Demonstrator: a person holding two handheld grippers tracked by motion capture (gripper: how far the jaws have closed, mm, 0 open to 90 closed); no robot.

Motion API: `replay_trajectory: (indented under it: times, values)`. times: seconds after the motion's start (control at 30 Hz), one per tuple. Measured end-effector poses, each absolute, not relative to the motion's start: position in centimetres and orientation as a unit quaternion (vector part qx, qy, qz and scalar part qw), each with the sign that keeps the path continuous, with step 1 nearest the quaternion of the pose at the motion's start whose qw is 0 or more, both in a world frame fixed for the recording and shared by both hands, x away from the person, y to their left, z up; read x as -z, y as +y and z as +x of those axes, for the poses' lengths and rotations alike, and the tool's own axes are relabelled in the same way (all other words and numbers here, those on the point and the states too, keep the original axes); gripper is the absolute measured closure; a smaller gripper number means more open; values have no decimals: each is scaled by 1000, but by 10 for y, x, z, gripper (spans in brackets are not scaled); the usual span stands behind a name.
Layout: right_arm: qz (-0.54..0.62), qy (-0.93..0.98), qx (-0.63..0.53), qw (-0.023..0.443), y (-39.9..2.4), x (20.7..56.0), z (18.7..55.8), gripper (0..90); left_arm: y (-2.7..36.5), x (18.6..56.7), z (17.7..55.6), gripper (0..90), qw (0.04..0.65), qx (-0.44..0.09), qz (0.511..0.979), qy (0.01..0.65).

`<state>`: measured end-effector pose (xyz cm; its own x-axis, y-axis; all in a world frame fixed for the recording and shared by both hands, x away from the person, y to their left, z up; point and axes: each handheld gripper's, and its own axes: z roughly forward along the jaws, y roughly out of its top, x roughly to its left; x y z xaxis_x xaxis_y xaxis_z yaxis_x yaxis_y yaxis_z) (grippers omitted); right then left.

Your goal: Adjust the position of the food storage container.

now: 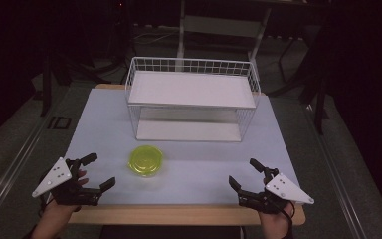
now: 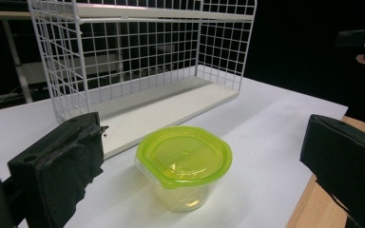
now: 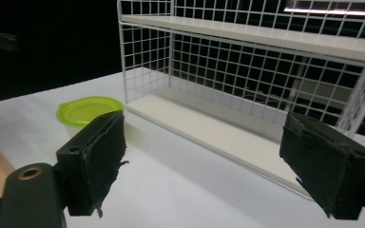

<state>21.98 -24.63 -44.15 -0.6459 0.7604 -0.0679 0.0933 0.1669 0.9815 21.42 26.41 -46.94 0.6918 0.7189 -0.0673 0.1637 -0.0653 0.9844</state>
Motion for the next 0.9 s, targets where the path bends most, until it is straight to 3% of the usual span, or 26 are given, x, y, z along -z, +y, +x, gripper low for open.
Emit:
replay_trajectory:
  times: [0.27,0.6,0.77,0.9]
  values:
    - [304,709,-557,308,-245,440,218,140,263,469,214,11,624,-229,684,302]
    - [305,707,-561,303,-241,437,217,136,259,469,229,31,614,-165,695,337]
    - [300,710,-561,301,-238,437,216,136,256,472,241,237,576,-175,711,362]
    - [297,713,-560,298,-236,437,215,137,257,475,250,547,519,-204,720,414]
